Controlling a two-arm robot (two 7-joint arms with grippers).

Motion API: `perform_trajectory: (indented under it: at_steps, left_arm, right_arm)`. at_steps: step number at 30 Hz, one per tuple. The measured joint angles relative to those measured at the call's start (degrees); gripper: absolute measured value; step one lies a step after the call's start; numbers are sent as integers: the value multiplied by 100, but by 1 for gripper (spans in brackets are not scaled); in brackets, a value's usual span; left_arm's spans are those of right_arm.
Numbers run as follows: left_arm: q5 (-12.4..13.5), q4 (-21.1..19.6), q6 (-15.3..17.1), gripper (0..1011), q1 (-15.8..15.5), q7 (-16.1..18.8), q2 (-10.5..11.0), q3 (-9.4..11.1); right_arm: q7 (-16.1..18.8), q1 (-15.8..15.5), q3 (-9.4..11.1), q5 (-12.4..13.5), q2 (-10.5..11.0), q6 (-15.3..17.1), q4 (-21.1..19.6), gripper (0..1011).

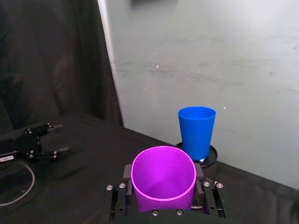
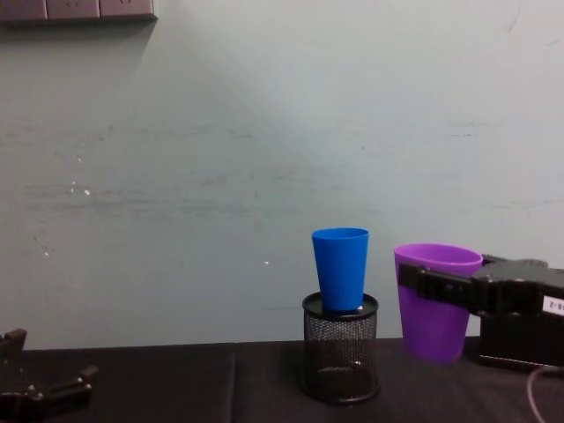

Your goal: Pick up one cup with a gripper and tap it against the other cup.

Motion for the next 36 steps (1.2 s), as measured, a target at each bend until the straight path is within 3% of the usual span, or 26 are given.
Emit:
perform_trajectory:
  at_steps: [16, 36]
  left_arm:
    - [0, 0, 0, 1011, 0, 0, 0, 0]
    - [0, 0, 0, 1011, 0, 0, 0, 0]
  right_arm:
    - [64, -95, -80, 176, 2, -24, 175, 735]
    - [98, -176, -191, 50, -18, -267, 507, 734]
